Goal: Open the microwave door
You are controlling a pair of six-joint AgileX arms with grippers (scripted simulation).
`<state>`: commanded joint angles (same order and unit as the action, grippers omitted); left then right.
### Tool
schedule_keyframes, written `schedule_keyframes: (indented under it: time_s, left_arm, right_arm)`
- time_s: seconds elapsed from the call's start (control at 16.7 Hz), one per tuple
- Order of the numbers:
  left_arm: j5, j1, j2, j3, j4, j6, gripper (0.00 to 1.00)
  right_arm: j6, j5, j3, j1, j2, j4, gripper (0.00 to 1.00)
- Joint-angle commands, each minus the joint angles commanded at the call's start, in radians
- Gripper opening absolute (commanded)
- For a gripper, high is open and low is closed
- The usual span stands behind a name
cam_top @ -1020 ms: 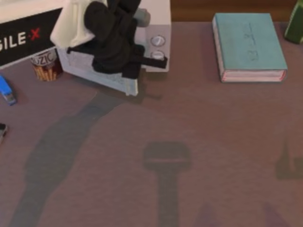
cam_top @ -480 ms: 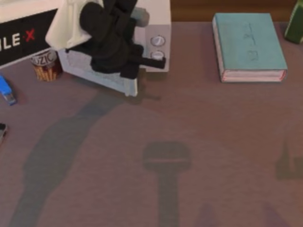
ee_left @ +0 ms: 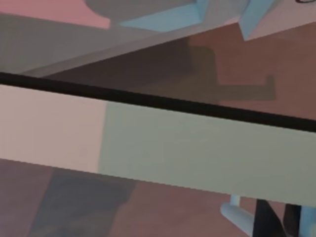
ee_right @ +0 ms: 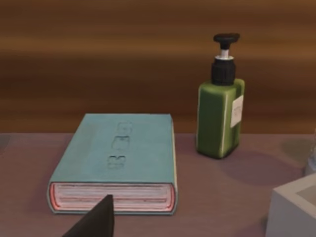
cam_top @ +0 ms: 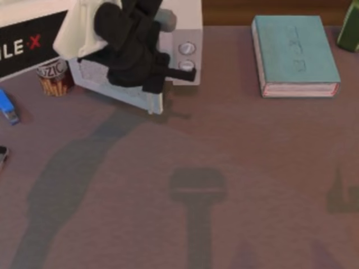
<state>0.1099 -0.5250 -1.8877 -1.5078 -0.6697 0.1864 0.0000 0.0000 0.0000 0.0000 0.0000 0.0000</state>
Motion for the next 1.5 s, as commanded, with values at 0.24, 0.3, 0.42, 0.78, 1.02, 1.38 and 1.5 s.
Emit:
schedule_keyframes:
  time_s: [0.24,0.3,0.42,0.78,1.02,1.38,1.5]
  left_arm:
    - [0.000,0.000,0.000,0.000,0.000,0.000,0.00]
    - [0.000,0.000,0.000,0.000,0.000,0.000,0.00]
    - [0.000,0.000,0.000,0.000,0.000,0.000,0.00]
    - [-0.012,-0.002,0.008,0.011,0.006,-0.009,0.00]
    - [-0.053,0.023,0.051,0.084,0.017,-0.092,0.00]
    - [-0.075,0.035,0.082,0.106,0.034,-0.130,0.00]
    - [-0.075,0.035,0.082,0.106,0.034,-0.130,0.00]
  right_arm:
    - [0.000,0.000,0.000,0.000,0.000,0.000,1.00]
    - [0.000,0.000,0.000,0.000,0.000,0.000,1.00]
    - [0.000,0.000,0.000,0.000,0.000,0.000,1.00]
    - [0.000,0.000,0.000,0.000,0.000,0.000,1.00]
    - [0.000,0.000,0.000,0.000,0.000,0.000,1.00]
    - [0.000,0.000,0.000,0.000,0.000,0.000,1.00]
    - [0.000,0.000,0.000,0.000,0.000,0.000,1.00]
